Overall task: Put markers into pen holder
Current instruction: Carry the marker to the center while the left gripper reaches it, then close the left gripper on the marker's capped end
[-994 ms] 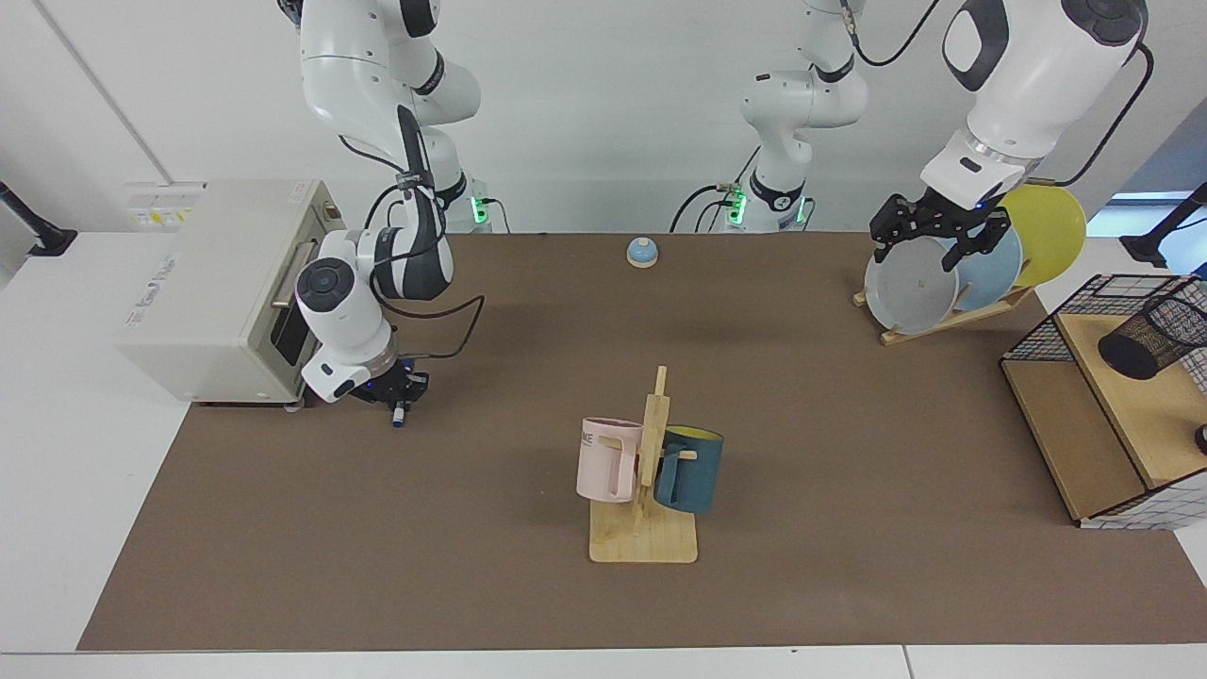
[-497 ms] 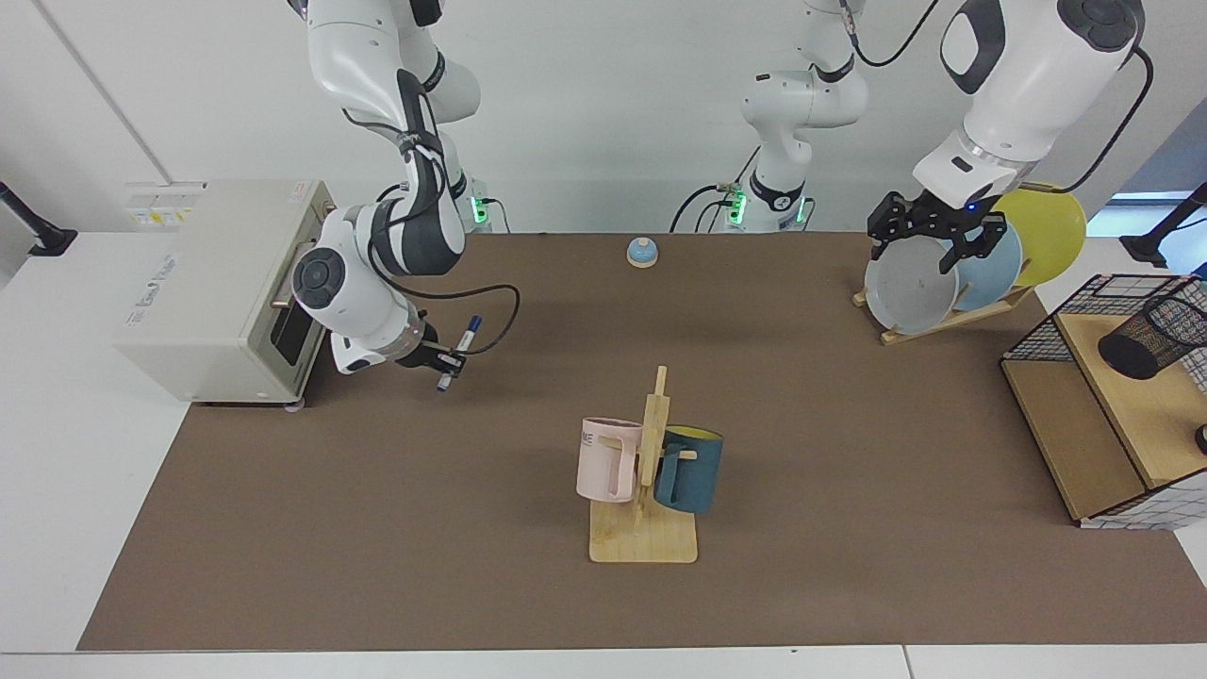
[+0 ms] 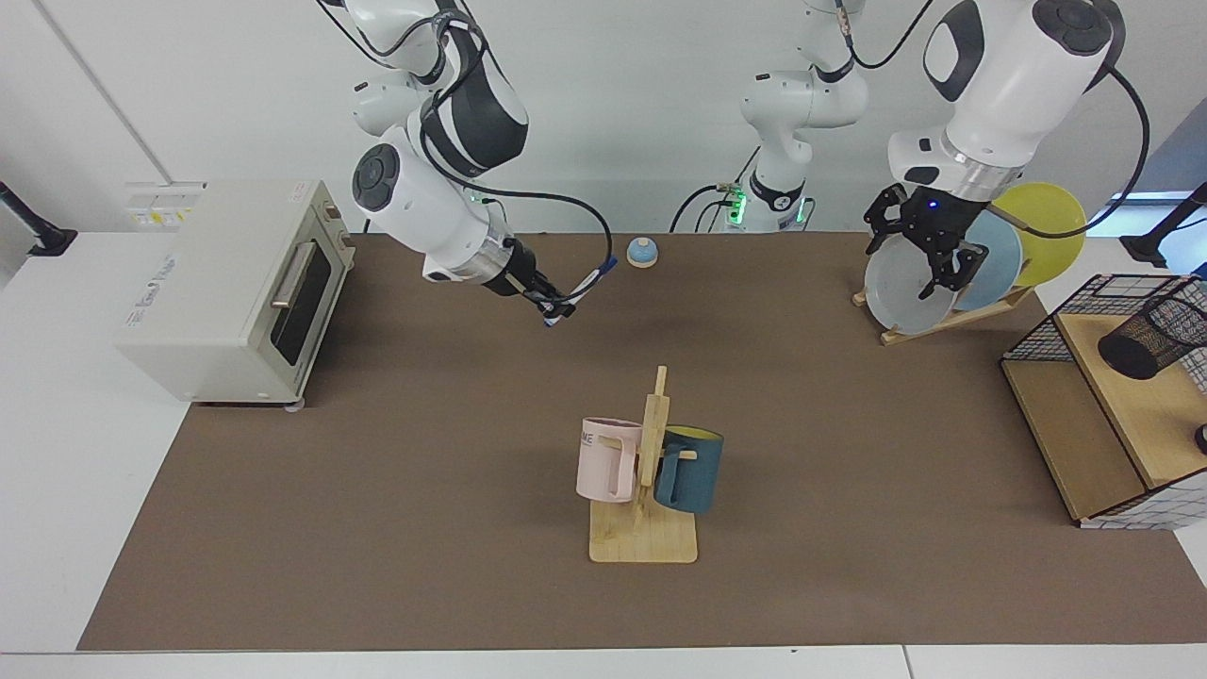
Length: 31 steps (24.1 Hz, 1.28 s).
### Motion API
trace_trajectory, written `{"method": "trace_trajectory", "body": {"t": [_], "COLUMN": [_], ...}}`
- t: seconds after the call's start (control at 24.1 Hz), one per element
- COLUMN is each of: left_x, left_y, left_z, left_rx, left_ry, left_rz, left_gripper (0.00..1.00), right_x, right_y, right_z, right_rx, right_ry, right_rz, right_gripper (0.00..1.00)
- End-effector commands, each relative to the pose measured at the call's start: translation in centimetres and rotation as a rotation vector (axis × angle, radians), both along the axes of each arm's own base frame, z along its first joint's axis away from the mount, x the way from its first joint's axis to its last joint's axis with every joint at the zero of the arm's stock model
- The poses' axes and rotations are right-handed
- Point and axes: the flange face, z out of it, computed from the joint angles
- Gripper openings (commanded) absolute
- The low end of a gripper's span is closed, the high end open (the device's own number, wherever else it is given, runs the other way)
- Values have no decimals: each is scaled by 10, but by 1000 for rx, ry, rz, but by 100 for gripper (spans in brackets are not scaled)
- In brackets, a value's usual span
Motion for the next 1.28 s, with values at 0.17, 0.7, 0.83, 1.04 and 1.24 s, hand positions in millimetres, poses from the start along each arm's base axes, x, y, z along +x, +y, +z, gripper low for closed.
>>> {"method": "trace_trajectory", "body": {"t": [0.17, 0.7, 0.83, 1.04, 1.24], "left_x": [-6, -31, -47, -76, -110], "left_y": [-42, -143, -158, -156, -160], "left_z": [-6, 16, 17, 20, 21], "left_rx": [-20, 15, 43, 90, 157], "left_ry": [-56, -115, -85, -65, -53], "left_rz": [-338, -545, -470, -345, -210], "left_gripper": [100, 100, 100, 100, 100], "right_x": [-23, -53, -60, -66, -66], "right_y": [81, 145, 155, 163, 163], "right_z": [40, 52, 50, 47, 46], "right_rx": [78, 81, 80, 63, 62], "right_ry": [98, 121, 128, 187, 203], "right_rz": [-188, -323, -322, -386, -406], "right_gripper": [0, 0, 0, 0, 0]}}
